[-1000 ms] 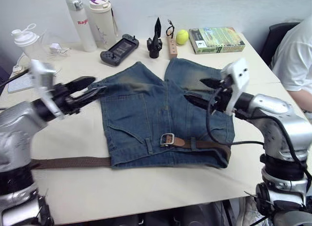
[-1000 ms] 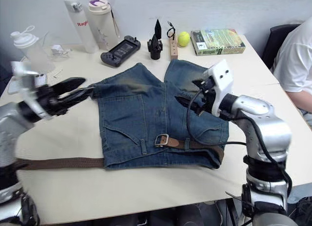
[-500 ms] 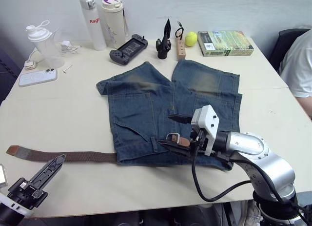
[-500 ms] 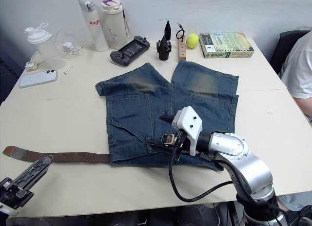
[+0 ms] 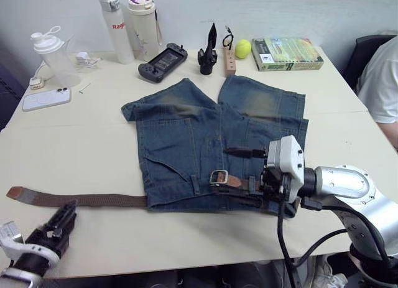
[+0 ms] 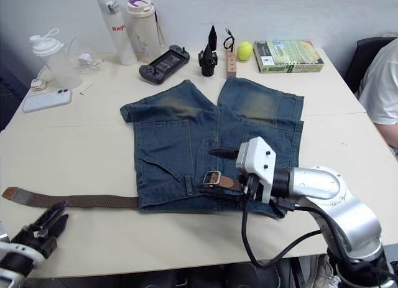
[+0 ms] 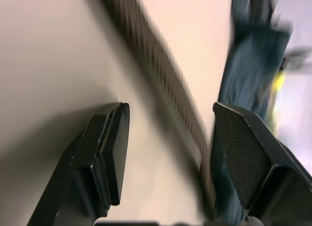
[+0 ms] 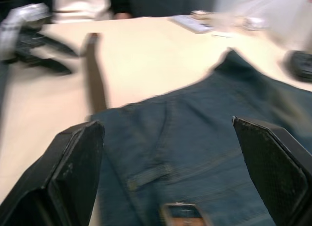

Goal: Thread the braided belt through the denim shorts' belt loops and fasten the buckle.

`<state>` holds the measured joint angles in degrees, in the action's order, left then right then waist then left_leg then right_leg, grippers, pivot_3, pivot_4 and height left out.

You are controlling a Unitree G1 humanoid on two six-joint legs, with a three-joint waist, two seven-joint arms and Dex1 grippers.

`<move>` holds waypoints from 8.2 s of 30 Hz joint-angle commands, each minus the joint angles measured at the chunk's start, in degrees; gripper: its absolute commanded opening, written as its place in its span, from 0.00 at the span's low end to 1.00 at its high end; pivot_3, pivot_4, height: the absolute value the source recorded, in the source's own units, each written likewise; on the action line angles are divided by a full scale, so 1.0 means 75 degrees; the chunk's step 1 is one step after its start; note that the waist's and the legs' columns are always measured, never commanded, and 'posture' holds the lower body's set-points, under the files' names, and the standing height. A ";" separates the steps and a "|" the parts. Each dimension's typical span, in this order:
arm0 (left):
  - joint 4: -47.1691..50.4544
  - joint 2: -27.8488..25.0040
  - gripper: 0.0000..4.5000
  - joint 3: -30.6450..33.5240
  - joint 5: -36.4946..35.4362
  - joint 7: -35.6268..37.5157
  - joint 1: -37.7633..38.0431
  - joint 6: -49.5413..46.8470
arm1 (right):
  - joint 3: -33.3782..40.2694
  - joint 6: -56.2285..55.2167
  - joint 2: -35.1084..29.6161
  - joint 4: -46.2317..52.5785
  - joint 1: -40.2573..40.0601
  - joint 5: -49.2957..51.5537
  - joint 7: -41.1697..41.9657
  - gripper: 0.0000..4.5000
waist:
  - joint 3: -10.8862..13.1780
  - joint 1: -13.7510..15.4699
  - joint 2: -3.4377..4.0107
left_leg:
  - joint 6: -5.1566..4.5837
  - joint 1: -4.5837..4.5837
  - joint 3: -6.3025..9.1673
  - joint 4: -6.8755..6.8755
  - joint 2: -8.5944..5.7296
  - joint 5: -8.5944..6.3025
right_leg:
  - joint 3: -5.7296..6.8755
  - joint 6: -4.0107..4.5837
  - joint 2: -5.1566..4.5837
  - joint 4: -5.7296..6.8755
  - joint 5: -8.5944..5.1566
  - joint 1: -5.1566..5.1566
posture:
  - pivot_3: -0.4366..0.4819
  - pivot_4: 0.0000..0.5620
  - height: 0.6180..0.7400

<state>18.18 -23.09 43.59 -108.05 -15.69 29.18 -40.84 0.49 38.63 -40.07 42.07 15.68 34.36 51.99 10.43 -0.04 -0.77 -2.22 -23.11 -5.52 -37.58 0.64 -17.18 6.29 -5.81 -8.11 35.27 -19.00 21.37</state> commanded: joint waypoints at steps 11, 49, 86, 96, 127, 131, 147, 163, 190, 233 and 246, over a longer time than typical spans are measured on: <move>-0.0859 -0.0009 0.68 -0.0459 -0.0063 -0.1380 -0.1257 0.0803 | -0.0523 -0.0656 -0.0188 -0.0164 0.0192 -0.0185 0.0309 0.99 | -0.0020 0.0029 0.0034 | 0.0003 0.0032 0.0009 -0.0004 -0.0001 0.0019 | 0.0013 -0.0004 0.0001 0.0015 0.0002 -0.0037 | 0.48 0.27 1.00; 0.1190 -0.3811 0.00 -0.6303 1.3318 0.5139 -0.3882 0.4608 | -0.2651 -0.4272 -0.0105 -0.1217 -0.0266 -0.5460 -0.1439 1.00 | 0.0017 0.0004 -0.0005 | 0.0095 0.0093 -0.0160 0.0158 0.0082 0.0049 | -0.0033 0.0017 0.0114 -0.0024 -0.0009 0.0042 | 0.48 0.27 1.00; 0.1404 -0.2119 0.00 -0.5123 1.3183 0.6196 -0.4223 0.3977 | -0.3112 0.0327 0.1940 -0.0446 0.0679 -0.5582 -0.3057 1.00 | 0.0020 -0.0012 -0.0011 | 0.0075 0.0071 -0.0105 0.0062 0.0063 0.0044 | -0.0027 0.0024 0.0075 0.0084 -0.0013 0.0029 | 0.48 0.27 1.00; 0.1447 -0.2031 0.00 -0.4910 1.3087 0.6307 -0.4181 0.4047 | -0.3599 -0.0025 0.2126 -0.0482 0.0522 -0.6126 -0.3317 0.60 | 0.0020 -0.0031 -0.0011 | 0.0076 0.0072 -0.0108 0.0066 0.0064 0.0044 | -0.0025 0.0024 0.0081 0.0085 -0.0013 0.0031 | 0.48 0.27 1.00; 0.2143 -0.1279 0.00 -0.4263 1.2660 0.5538 -0.4673 0.2805 | -0.3649 -0.0857 0.3686 -0.2978 0.1693 -0.5324 -0.3217 0.99 | 0.0018 -0.0049 -0.0014 | 0.0073 0.0073 -0.0105 0.0059 0.0062 0.0047 | -0.0023 0.0024 0.0082 0.0093 -0.0013 0.0028 | 0.48 0.27 1.00; 0.2107 -0.1258 0.00 -0.4239 1.2718 0.5567 -0.4609 0.2816 | -0.3773 -0.0899 0.3645 -0.3175 0.1726 -0.5943 -0.3668 0.99 | 0.0018 -0.0065 -0.0014 | 0.0075 0.0071 -0.0105 0.0058 0.0063 0.0049 | -0.0023 0.0024 0.0084 0.0093 -0.0013 0.0030 | 0.48 0.27 1.00; 0.2001 -0.1380 0.00 -0.4507 1.2997 0.5729 -0.4334 0.2829 | -0.3816 -0.1393 0.3049 -0.2410 0.1357 -0.7231 -0.3987 0.00 | 0.0018 -0.0100 -0.0014 | 0.0080 0.0072 -0.0106 0.0064 0.0064 0.0051 | -0.0024 0.0024 0.0087 0.0091 -0.0013 0.0031 | 0.48 0.27 1.00; 0.2112 -0.2441 0.73 -0.1386 0.1462 0.4444 -0.3786 -0.1173 | -0.3890 -0.3844 0.2106 -0.3902 0.1965 -0.9147 -0.4274 0.00 | 0.0019 -0.0231 -0.0016 | 0.0089 0.0074 -0.0074 0.0058 0.0070 0.0057 | -0.0022 0.0026 0.0086 0.0091 -0.0015 0.0021 | 0.48 0.27 1.00; 0.1901 0.1476 0.73 -0.3988 -0.0661 -0.1717 -0.3474 0.1128 | -0.3785 -0.5115 0.2754 -0.3992 0.1675 -1.0048 -0.4401 0.00 | 0.0011 -0.0021 -0.0044 | 0.0085 0.0102 0.0010 0.0028 0.0043 0.0071 | -0.0024 0.0028 0.0122 0.0039 -0.0019 -0.0089 | 0.48 0.27 1.00; -0.0349 -0.1770 0.00 -0.2751 -0.0661 0.0852 -0.3862 -0.2126 | -0.0087 -0.0969 0.1895 -0.1027 -0.0270 -0.3731 -0.0040 0.89 | 0.0028 0.0005 -0.0027 | 0.0107 0.0098 0.0028 0.0062 0.0069 0.0070 | -0.0042 0.0037 0.0190 0.0014 -0.0024 -0.0088 | 0.48 0.27 1.00; -0.0526 -0.2482 0.00 -0.3696 0.0560 0.1525 -0.3771 -0.2313 | 0.1543 0.1954 0.0256 -0.0218 -0.0223 0.0854 0.0693 0.89 | 0.0053 -0.0032 0.0009 | 0.0155 0.0095 0.0014 0.0077 0.0116 0.0033 | -0.0042 0.0104 0.0154 0.0031 -0.0059 -0.0033 | 0.48 0.27 1.00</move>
<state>11.48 -41.19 16.08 -105.12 -5.53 0.29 -58.07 10.16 52.92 -37.66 38.20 12.98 37.34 57.96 10.82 -0.28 -0.70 -1.06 -22.40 -5.42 -37.00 1.51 -16.94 5.98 -5.03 -6.96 35.51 -19.45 21.14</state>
